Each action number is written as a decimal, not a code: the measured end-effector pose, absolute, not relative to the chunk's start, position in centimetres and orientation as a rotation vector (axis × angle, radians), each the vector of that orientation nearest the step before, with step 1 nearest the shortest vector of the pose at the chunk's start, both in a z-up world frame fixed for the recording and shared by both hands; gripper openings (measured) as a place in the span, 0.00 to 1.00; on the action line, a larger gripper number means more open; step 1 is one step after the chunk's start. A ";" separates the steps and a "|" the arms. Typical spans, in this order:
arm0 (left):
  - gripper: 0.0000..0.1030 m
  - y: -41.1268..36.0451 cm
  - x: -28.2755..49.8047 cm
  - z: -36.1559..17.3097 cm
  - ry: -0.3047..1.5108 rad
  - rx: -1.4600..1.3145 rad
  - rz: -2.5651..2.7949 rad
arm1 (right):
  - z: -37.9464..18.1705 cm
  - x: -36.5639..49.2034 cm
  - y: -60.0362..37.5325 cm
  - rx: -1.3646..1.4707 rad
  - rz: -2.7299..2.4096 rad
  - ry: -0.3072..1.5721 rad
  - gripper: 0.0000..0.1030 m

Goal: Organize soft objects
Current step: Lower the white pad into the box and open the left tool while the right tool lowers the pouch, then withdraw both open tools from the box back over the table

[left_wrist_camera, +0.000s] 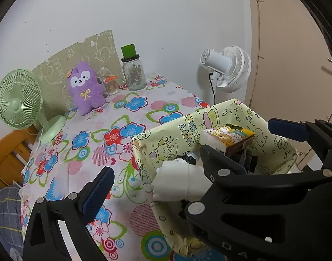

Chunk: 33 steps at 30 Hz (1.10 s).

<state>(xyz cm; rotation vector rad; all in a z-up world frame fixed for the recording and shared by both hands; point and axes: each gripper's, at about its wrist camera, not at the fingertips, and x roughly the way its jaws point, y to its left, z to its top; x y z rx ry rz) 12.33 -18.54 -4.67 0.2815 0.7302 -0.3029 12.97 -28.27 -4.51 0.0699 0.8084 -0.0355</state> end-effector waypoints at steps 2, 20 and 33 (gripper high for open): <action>0.98 -18.4 12.0 -4.5 0.727 0.283 -0.303 | -4.3 12.6 -28.1 0.067 -0.038 0.803 0.92; 0.98 -16.5 8.8 -2.9 0.670 0.294 -0.269 | -2.2 9.3 -26.2 0.042 -0.039 0.749 0.92; 0.98 -14.8 7.2 -2.1 0.649 0.285 -0.252 | -1.2 7.4 -24.6 0.030 -0.028 0.720 0.92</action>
